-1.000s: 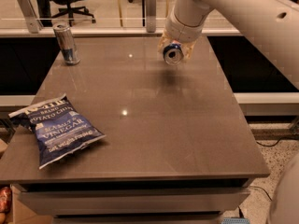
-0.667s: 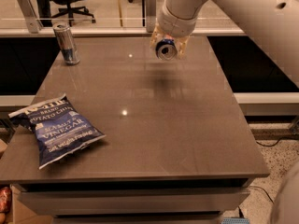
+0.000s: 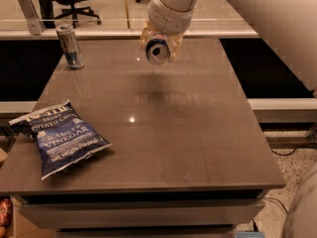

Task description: Move pepsi can near blue chip bag

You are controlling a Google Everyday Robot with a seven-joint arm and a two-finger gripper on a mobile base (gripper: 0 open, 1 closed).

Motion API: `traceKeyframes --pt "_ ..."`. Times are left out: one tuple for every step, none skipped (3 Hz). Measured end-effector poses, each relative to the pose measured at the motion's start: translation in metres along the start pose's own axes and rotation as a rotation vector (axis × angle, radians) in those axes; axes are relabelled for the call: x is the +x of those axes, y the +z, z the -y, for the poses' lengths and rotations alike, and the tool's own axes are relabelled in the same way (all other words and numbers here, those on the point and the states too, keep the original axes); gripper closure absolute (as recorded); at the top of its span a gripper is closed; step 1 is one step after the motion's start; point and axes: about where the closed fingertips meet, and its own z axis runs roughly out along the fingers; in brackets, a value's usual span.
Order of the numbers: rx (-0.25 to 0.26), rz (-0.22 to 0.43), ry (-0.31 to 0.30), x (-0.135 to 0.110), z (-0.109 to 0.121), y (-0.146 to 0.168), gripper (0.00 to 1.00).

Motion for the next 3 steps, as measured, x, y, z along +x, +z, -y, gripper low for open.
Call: traceKeyframes --pt "0.000 0.000 0.000 0.000 0.000 0.000 1.00" --pt "-0.021 0.013 -0.019 -0.008 0.008 0.003 1.00" --pt "-0.041 0.023 -0.041 -0.020 0.021 0.004 1.00"
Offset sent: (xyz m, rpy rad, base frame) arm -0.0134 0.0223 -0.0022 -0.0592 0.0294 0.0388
